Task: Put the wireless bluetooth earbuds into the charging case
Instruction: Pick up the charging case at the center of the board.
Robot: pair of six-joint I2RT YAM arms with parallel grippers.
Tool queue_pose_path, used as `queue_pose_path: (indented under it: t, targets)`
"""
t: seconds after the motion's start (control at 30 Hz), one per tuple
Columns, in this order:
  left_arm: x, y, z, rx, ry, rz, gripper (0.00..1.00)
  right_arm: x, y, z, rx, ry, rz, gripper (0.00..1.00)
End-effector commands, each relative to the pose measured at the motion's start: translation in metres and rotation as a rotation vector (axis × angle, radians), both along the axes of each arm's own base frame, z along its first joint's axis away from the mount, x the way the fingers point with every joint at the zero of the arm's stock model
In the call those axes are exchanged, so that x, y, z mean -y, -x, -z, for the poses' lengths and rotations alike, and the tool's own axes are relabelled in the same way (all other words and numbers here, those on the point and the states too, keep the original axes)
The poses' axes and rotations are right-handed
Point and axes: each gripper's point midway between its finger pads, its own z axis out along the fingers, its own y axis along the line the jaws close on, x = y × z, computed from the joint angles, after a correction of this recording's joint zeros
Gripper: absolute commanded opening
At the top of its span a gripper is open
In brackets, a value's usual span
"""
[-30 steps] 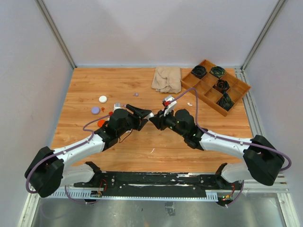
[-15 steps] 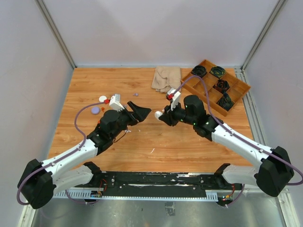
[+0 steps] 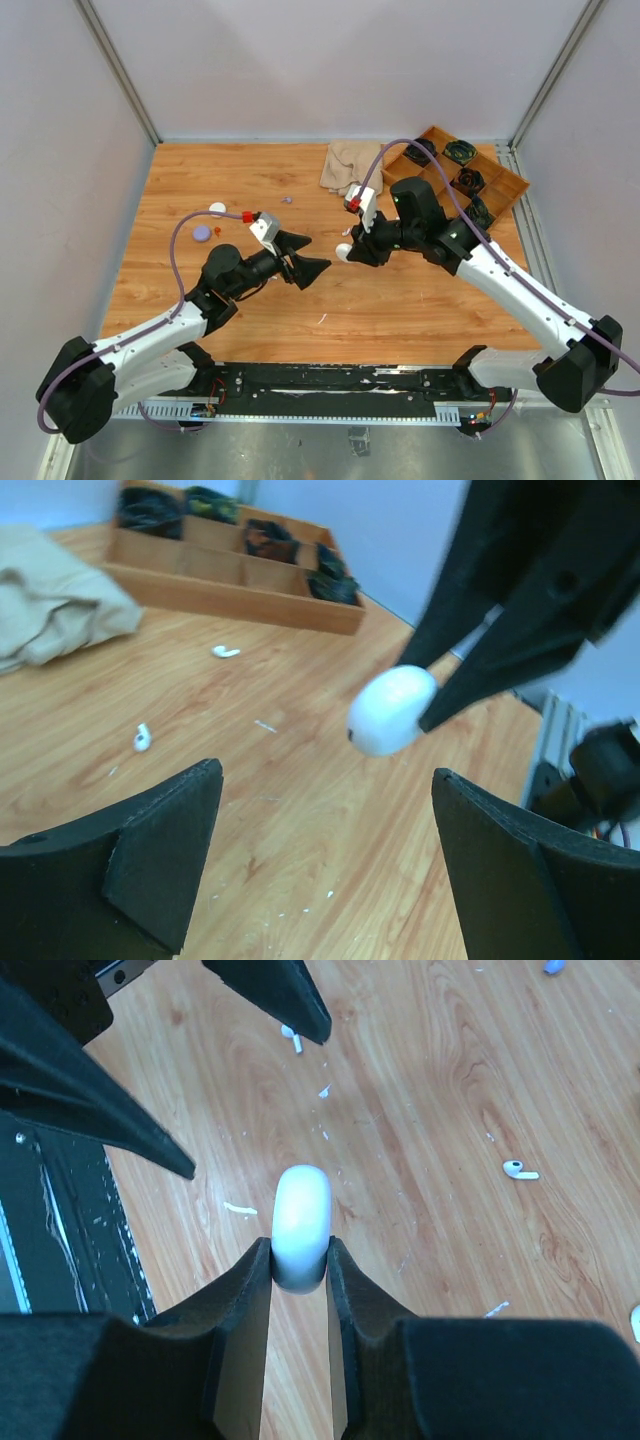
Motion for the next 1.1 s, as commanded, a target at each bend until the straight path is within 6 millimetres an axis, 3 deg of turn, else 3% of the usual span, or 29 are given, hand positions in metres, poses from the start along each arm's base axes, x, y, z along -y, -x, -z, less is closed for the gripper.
queue_pose_path:
  t: [0.0,0.2,0.47,0.57,0.83,1.07]
  targets:
    - [0.023,0.033,-0.020,0.261,-0.033,0.258,0.90,0.015,0.019,0.002,-0.040,0.100,-0.109,0.08]
    - [0.036,0.046,-0.014,0.346,-0.088,0.402,0.84,0.016,0.028,-0.007,-0.065,0.137,-0.189,0.08]
    - [0.053,0.052,-0.009,0.347,-0.103,0.538,0.67,0.007,0.039,-0.008,-0.091,0.139,-0.290,0.07]
    - [0.057,0.052,-0.010,0.345,-0.102,0.566,0.64,0.005,0.041,-0.006,-0.096,0.153,-0.315,0.07]
    - [0.063,0.056,-0.008,0.325,-0.098,0.621,0.44,0.000,0.040,-0.007,-0.087,0.152,-0.345,0.07]
    - [0.065,0.057,-0.004,0.297,-0.095,0.643,0.36,-0.005,0.039,-0.005,-0.091,0.150,-0.365,0.08]
